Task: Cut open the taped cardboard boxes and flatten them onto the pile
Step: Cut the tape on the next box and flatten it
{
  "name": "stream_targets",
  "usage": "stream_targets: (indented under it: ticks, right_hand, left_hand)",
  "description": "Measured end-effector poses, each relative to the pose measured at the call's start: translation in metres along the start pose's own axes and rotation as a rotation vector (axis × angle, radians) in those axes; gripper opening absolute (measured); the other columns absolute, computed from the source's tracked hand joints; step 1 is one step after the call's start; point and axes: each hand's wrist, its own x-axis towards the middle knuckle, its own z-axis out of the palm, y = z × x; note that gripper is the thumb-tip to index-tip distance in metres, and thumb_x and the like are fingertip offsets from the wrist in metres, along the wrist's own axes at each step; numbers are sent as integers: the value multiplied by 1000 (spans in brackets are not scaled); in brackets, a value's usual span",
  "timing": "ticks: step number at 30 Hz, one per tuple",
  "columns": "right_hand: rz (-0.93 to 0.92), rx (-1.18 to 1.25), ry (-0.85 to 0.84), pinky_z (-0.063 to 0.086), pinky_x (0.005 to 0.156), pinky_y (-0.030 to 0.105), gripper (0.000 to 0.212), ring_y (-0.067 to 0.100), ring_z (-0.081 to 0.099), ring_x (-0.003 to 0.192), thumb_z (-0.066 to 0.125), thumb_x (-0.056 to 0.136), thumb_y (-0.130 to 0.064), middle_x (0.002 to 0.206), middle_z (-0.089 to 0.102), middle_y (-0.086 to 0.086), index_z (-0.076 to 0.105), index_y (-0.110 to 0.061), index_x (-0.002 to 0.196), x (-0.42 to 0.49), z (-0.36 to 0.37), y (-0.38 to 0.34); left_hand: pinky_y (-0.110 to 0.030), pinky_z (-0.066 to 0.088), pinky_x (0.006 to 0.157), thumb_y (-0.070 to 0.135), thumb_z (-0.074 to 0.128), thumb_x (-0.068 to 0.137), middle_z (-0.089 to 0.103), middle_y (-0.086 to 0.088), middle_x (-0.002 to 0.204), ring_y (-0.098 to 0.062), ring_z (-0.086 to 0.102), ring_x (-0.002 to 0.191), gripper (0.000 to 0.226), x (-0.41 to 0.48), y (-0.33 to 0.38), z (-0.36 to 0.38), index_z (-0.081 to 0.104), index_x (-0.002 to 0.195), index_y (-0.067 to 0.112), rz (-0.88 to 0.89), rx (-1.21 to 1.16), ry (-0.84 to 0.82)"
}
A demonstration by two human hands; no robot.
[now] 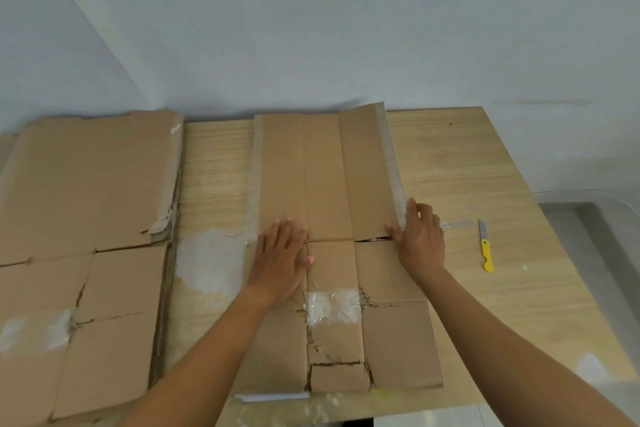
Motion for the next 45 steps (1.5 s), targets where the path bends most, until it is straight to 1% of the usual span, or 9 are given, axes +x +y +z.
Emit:
stream_targets:
  ticks: [3,8,12,24,29,34,37,42,45]
  right_hand:
    - [-175,-91,48,32,103,47,64,38,34,132,59,91,-23,147,36,18,32,-3,144,-7,7,-1]
    - [-368,-180,-184,-10,115,36,77,21,-8,146,-9,87,-59,159,1,2,7,-22,152,-20,45,-1]
    - [-316,-199,-136,2,115,41,59,21,1,146,4,100,-51,155,25,8,21,-19,148,-22,60,2]
    - [-321,-216,-133,3,115,45,61,25,7,146,4,99,-53,159,10,6,5,-23,152,-19,69,4]
    - [-362,-171,-233,-13,116,38,82,16,-18,145,-16,80,-70,157,-15,-4,-7,-28,150,-11,54,2]
    - [-177,99,-78,13,118,42,66,37,20,142,17,92,-46,150,30,22,46,-7,138,-6,32,10]
    - [-70,133,-144,11,118,40,45,37,13,144,32,102,-23,152,21,25,35,-7,144,-12,29,13]
    - [-33,223,-137,38,96,50,42,46,46,116,36,97,-16,122,51,28,42,3,134,-11,22,12]
    - [39,240,-191,37,96,48,46,44,45,117,44,97,-18,127,49,25,35,-1,139,-8,15,17]
  left_hand:
    - [-40,-22,112,76,-32,62,-28,-1,156,-19,-32,140,98,2,-2,14,-18,148,32,-9,48,-16]
    - [-42,-17,115,67,-23,82,-14,-3,160,-19,-23,144,79,2,-6,32,-8,150,31,-7,86,91]
    - [-48,5,115,55,6,99,13,-8,160,-24,3,148,65,1,-7,37,17,152,20,-9,91,177]
    - [-49,11,115,53,22,96,12,-7,161,-23,3,149,69,4,-8,41,18,152,12,-16,83,221]
    - [-37,-2,119,59,17,90,14,5,160,-9,-2,147,73,7,-9,28,23,151,19,-24,-71,242]
    - [-37,7,119,39,38,99,21,-6,158,-19,10,147,58,-4,-20,8,30,148,10,-372,-420,395]
    - [-32,5,120,29,40,101,10,-5,161,-15,0,148,59,-15,-23,7,18,152,8,-442,-572,315]
    - [-34,24,116,17,47,98,30,-5,155,-20,26,142,56,-18,-15,-8,26,150,11,-485,-753,322]
    - [-28,33,104,7,48,95,40,-4,147,-21,39,133,54,-25,-4,-15,32,147,11,-568,-869,398]
